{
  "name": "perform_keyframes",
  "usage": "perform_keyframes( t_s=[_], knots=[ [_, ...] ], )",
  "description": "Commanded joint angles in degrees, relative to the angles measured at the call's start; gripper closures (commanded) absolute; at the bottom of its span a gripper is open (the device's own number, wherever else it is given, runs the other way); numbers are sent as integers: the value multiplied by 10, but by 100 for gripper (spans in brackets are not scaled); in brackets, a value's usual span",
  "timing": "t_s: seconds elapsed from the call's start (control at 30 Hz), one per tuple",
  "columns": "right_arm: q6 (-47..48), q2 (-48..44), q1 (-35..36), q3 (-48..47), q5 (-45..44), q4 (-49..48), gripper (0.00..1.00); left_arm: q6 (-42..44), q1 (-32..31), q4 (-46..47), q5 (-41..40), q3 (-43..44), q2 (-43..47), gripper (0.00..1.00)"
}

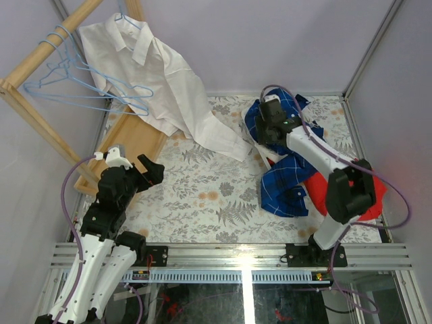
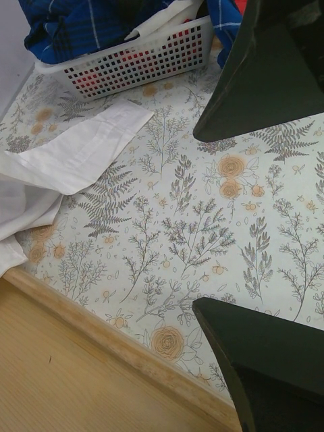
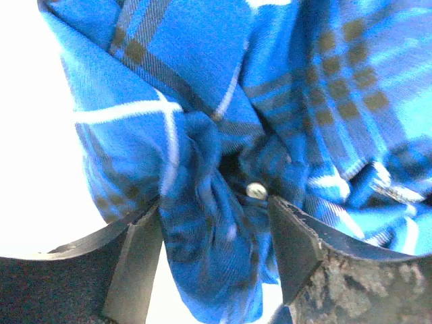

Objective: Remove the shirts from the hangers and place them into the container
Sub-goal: Place the shirt in the bin, then adjust the shirt in the bin.

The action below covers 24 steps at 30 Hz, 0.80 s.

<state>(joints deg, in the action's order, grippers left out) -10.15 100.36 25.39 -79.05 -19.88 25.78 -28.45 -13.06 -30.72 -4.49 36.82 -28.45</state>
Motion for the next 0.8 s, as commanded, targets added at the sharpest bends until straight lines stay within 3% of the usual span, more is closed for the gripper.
perform_keyframes(
  t_s=[0.0, 0.13, 0.3, 0.47, 0.77],
  knots=[
    [14, -115, 3, -22, 22, 32, 26, 2, 2, 7, -10, -3, 2, 0],
    [6, -185, 3, 27, 45, 33, 17, 2, 3, 8, -10, -3, 3, 0],
    [-56, -291, 3, 101, 125, 55, 16, 3, 3, 8, -6, -3, -2, 0],
    [-161, -405, 3, 215, 139, 65, 17, 2, 3, 8, -6, -3, 0, 0],
    [-200, -514, 4, 297, 208, 141, 16, 2, 3, 7, -6, -2, -2, 0]
  ],
)
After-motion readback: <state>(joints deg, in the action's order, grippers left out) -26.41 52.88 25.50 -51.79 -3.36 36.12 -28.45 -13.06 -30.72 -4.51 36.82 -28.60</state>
